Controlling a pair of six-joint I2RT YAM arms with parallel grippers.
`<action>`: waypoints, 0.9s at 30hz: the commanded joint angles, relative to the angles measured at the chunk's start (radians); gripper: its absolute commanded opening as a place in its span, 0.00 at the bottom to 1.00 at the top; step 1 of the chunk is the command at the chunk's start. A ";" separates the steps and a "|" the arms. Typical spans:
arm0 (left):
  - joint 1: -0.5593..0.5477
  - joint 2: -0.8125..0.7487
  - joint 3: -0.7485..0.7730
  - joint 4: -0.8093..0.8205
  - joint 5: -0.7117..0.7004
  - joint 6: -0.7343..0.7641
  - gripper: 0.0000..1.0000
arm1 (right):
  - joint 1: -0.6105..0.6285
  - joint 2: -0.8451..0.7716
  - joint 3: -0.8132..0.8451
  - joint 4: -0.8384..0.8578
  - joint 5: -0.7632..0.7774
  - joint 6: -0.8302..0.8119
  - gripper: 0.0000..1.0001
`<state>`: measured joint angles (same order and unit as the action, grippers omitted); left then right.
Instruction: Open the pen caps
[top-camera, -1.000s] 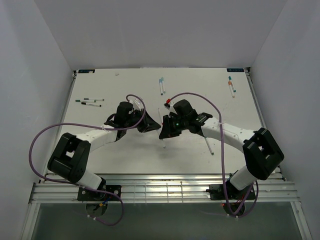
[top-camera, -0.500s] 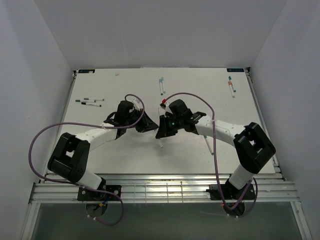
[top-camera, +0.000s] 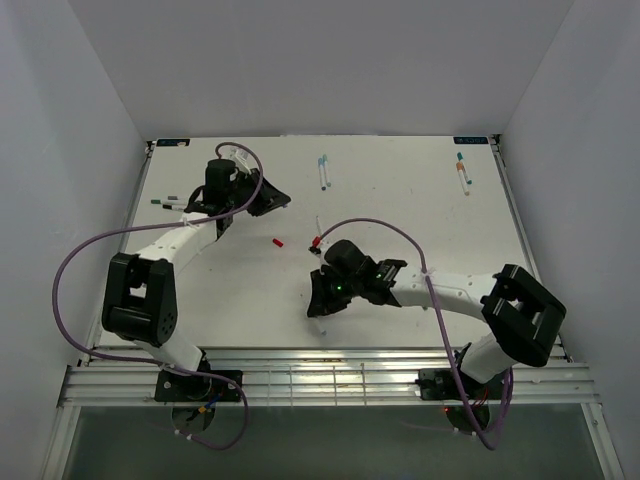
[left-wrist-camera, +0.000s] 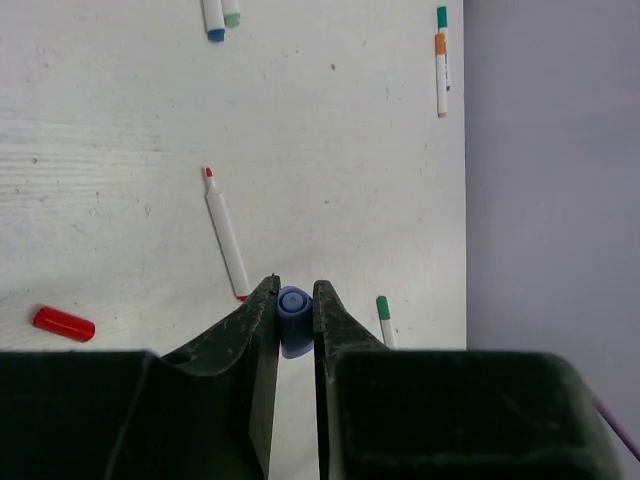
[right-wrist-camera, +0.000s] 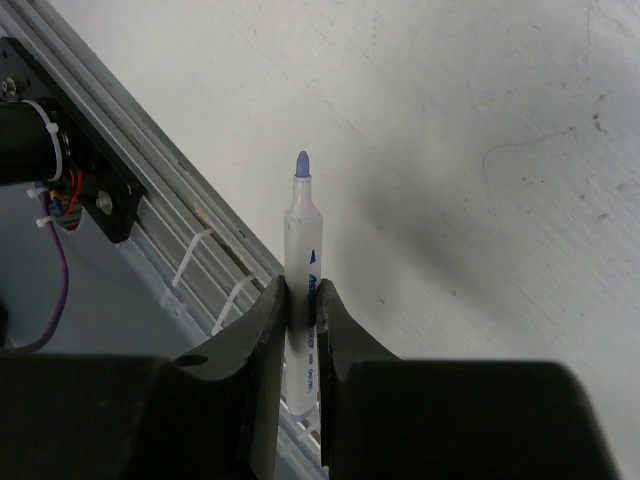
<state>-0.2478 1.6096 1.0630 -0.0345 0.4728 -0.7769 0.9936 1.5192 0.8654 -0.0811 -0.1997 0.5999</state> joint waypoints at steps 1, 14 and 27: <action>-0.004 -0.051 0.005 0.073 -0.022 0.047 0.00 | -0.013 -0.019 0.027 -0.029 -0.032 0.011 0.08; -0.004 -0.161 -0.122 -0.260 -0.244 0.133 0.00 | -0.308 0.150 0.282 -0.170 0.109 -0.247 0.08; -0.005 -0.021 -0.146 -0.265 -0.330 0.102 0.04 | -0.395 0.438 0.552 -0.155 0.112 -0.350 0.08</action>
<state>-0.2520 1.5700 0.9054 -0.2962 0.2001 -0.6689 0.6121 1.9190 1.3514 -0.2379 -0.0853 0.2821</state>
